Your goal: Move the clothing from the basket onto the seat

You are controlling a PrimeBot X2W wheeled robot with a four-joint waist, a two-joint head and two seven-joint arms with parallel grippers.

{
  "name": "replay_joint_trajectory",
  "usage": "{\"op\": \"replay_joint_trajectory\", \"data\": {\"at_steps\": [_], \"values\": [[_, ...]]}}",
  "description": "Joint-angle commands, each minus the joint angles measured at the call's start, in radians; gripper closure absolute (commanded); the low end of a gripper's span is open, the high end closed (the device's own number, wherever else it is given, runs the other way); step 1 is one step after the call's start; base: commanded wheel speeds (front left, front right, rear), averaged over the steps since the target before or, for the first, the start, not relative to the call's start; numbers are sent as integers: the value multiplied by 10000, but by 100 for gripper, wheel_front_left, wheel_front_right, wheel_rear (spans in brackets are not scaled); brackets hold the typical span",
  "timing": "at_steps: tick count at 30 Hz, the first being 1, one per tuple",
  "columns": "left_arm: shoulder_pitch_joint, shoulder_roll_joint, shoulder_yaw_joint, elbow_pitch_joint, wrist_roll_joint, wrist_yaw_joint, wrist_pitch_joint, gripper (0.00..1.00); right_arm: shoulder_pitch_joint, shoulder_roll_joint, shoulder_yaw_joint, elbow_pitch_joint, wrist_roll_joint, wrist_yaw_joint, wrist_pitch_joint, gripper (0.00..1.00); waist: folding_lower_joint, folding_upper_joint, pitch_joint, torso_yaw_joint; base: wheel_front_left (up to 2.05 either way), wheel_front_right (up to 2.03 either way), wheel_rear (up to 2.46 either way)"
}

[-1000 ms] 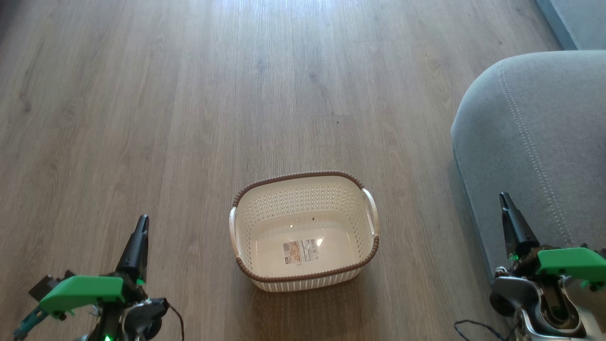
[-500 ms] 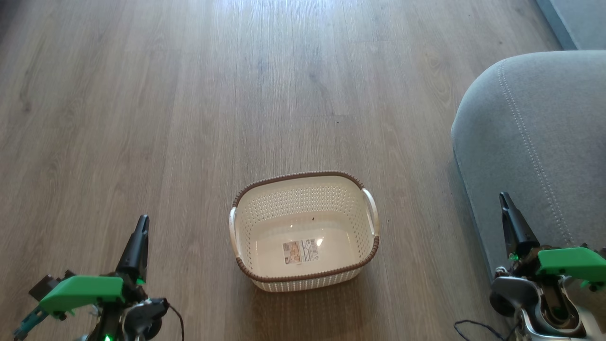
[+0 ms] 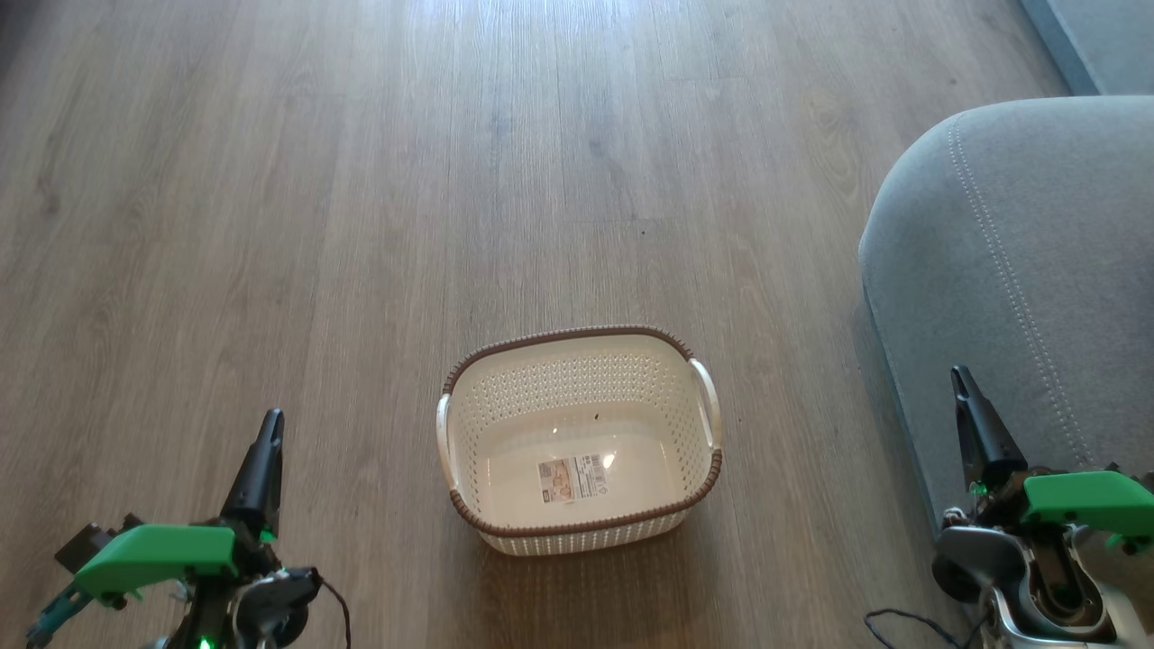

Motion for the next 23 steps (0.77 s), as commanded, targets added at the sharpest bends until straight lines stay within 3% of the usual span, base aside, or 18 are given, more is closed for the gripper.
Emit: {"op": "replay_joint_trajectory", "data": {"at_steps": [1,23], "values": [[-472,152,252,-348,-67,-94,74,100,-187,-1,173,-389,59,0,57,100,0,0,0,0,0,0,0],[-472,152,252,-349,-68,-94,74,100,-187,-1,173,-389,59,0,57,100,0,0,0,0,0,0,0]]}}
